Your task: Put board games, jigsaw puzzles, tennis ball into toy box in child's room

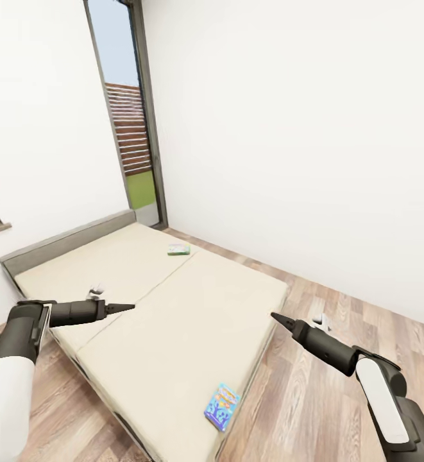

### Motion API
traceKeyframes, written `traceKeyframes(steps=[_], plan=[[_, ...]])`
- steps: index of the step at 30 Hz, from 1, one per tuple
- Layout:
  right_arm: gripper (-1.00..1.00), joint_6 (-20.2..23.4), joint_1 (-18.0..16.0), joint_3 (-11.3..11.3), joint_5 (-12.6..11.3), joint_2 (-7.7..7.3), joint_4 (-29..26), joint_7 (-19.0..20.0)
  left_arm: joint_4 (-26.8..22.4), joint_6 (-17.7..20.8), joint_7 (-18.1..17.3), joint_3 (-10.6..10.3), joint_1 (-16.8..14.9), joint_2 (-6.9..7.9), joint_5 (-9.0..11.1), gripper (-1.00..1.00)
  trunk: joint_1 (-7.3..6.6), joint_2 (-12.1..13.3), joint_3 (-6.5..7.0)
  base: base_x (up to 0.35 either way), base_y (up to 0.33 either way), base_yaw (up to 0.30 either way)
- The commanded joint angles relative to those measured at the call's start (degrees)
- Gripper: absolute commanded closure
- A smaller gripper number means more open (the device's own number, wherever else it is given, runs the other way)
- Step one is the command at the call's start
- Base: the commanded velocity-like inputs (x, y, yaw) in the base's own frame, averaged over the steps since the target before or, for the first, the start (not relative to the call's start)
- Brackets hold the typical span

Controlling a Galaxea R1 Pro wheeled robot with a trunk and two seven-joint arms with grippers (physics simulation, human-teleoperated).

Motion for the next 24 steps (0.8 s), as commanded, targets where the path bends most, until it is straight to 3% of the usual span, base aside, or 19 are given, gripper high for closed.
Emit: traceKeyframes(steps=[1,14,24], plan=[[-1.0,0.3,0.0,-0.1,0.1,0.0,0.0,0.3,0.0,0.6,-0.5,0.2,-0.1,-0.05,-0.6,-1.0,0.04,-0.1,-0.1,0.0,-0.068,0.278],[-1.0,0.3,0.0,-0.1,0.1,0.01,0.0,0.3,0.0,0.6,-0.5,0.2,-0.1,-0.07,-0.6,-1.0,0.04,-0.1,0.29,0.0,-0.018,0.279],[-1.0,0.3,0.0,-0.1,0.1,0.01,0.0,0.3,0.0,0.6,-0.5,0.2,-0.1,-0.12,-0.6,-1.0,0.04,-0.1,0.59,0.0,-0.155,0.279]])
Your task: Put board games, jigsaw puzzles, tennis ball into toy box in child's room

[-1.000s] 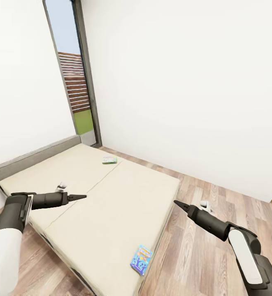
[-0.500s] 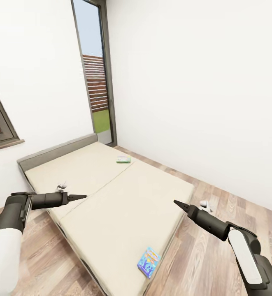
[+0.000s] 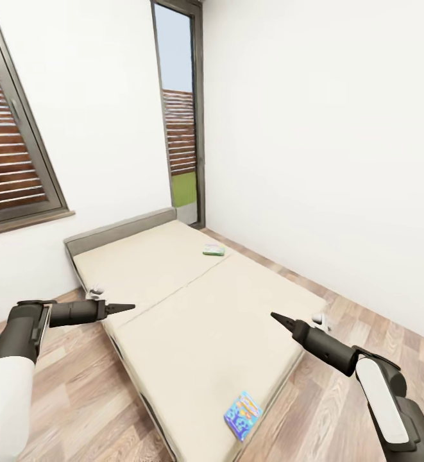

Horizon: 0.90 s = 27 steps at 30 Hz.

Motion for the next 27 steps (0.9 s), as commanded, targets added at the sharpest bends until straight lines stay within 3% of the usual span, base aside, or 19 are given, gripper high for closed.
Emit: traceKeyframes(steps=[1,11,27], plan=[[-1.0,0.3,0.0,-0.1,0.1,0.0,0.0,0.3,0.0,0.6,-0.5,0.2,-0.1,-0.06,-0.6,-1.0,0.04,-0.1,-0.1,0.0,-0.075,0.279],[-1.0,0.3,0.0,-0.1,0.1,0.0,-0.1,0.3,0.0,0.6,-0.5,0.2,-0.1,-0.2,-0.6,-1.0,0.04,-0.1,0.2,0.0,-0.051,0.279],[-1.0,0.3,0.0,-0.2,0.1,0.0,-0.1,0.3,0.0,0.6,-0.5,0.2,-0.1,-0.41,-0.6,-1.0,0.04,-0.1,0.68,0.0,-0.281,0.279]])
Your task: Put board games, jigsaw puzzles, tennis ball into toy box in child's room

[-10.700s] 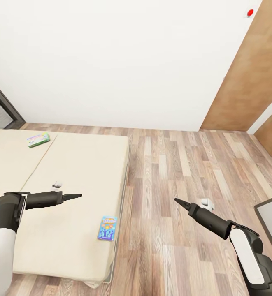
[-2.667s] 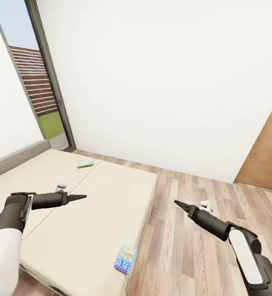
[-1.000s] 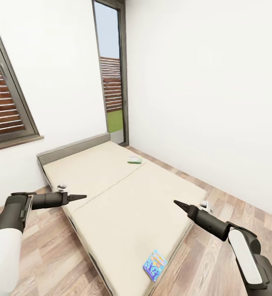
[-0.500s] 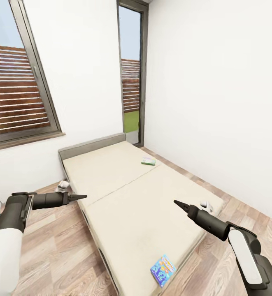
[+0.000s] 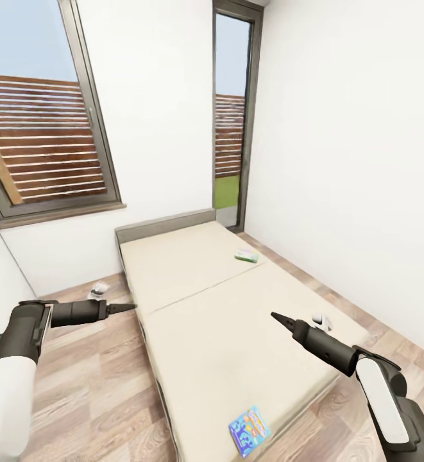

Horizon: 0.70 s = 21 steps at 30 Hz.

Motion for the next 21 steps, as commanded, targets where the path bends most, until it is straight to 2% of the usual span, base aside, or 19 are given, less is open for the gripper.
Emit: traceKeyframes(steps=[1,21], plan=[[-1.0,0.3,0.0,-0.1,0.1,-0.01,0.0,0.3,0.0,0.6,-0.5,0.2,-0.1,-0.06,-0.6,-1.0,0.04,-0.1,-0.1,0.0,-0.303,0.279],[-1.0,0.3,0.0,0.1,0.1,0.03,0.0,0.3,0.0,0.6,-0.5,0.2,-0.1,-0.68,-0.6,-1.0,0.04,-0.1,0.5,-0.005,-0.303,0.279]])
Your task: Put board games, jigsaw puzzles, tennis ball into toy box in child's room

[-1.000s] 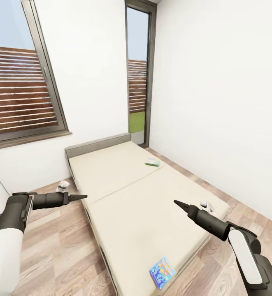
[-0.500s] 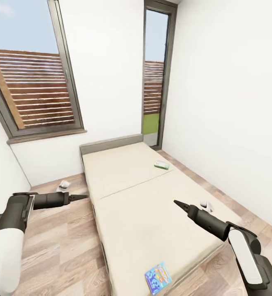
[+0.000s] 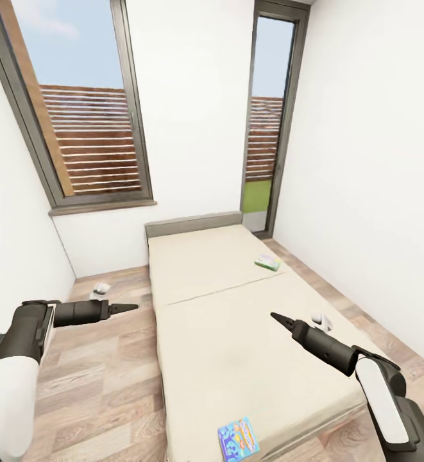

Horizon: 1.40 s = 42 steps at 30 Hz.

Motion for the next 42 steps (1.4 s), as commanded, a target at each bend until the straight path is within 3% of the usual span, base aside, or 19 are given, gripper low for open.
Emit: traceKeyframes(steps=[1,30,42], plan=[[-1.0,0.3,0.0,-0.1,0.2,0.0,0.0,0.3,0.0,0.6,-0.5,0.2,-0.1,-0.06,-0.6,-1.0,0.03,-0.1,-0.1,-0.058,-0.303,0.279],[-1.0,0.3,0.0,0.2,0.2,0.13,0.1,0.3,0.0,0.6,-0.5,0.2,-0.1,-0.73,-0.7,-1.0,0.03,-0.1,0.78,-0.157,-0.257,0.279],[-1.0,0.3,0.0,0.1,0.2,0.06,0.2,0.3,0.0,0.6,-0.5,0.2,-0.1,-0.86,-0.7,-1.0,0.03,-0.1,1.12,-0.164,-0.078,0.261]])
